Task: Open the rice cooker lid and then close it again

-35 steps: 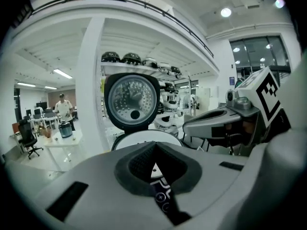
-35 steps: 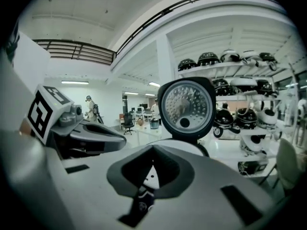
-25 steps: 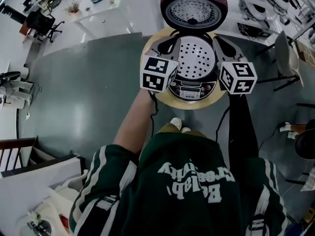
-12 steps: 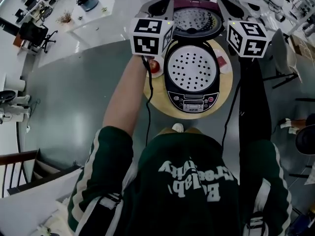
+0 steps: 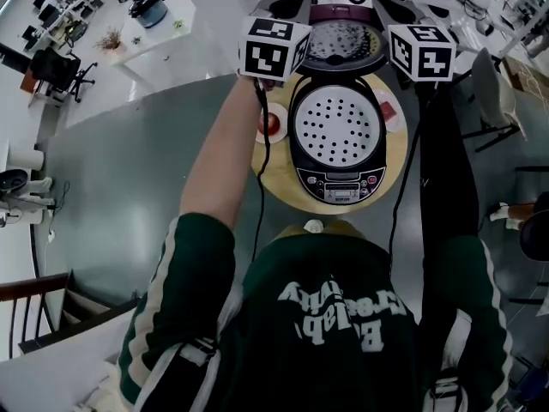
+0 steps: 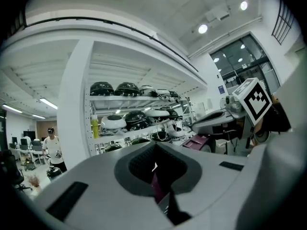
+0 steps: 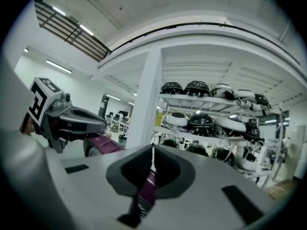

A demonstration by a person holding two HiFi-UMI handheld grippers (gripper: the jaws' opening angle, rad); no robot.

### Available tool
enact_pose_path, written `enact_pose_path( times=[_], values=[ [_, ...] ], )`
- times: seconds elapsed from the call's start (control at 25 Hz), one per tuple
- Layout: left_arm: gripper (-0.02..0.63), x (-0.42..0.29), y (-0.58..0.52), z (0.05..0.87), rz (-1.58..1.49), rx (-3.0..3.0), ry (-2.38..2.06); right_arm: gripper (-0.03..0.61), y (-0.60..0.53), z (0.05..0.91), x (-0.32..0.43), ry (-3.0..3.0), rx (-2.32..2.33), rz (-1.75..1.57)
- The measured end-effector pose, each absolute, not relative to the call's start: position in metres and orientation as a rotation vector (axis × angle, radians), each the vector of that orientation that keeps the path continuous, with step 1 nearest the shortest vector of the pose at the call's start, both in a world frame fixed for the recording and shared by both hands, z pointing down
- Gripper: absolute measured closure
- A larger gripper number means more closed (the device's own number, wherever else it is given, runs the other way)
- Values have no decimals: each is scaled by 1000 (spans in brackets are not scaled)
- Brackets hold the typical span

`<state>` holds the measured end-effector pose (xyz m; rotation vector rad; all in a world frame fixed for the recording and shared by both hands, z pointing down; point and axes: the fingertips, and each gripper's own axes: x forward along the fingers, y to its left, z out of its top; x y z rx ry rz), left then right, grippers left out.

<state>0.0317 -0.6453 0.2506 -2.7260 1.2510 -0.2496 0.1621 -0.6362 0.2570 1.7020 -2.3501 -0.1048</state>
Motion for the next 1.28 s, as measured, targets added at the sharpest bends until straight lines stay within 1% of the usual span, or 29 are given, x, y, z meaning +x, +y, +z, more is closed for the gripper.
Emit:
enact_pose_path(
  times=[0.12,0.56,0.92,1.28],
  values=[
    [617,32,-645,251,-251,-2709,1266,574,-636,256,164,-2344,1711,-114],
    [617,27,-621,257,-302,-2718,1324,574,-610,258,163,-2365,1709,-63],
    [617,18,-581,268,-266,-2740,1402,574,-566,269,159,-2440,1620,-29],
    [617,10,-534,297,-277,-2753,1498,574,-515,296,154,-2494,1517,-19]
  ],
)
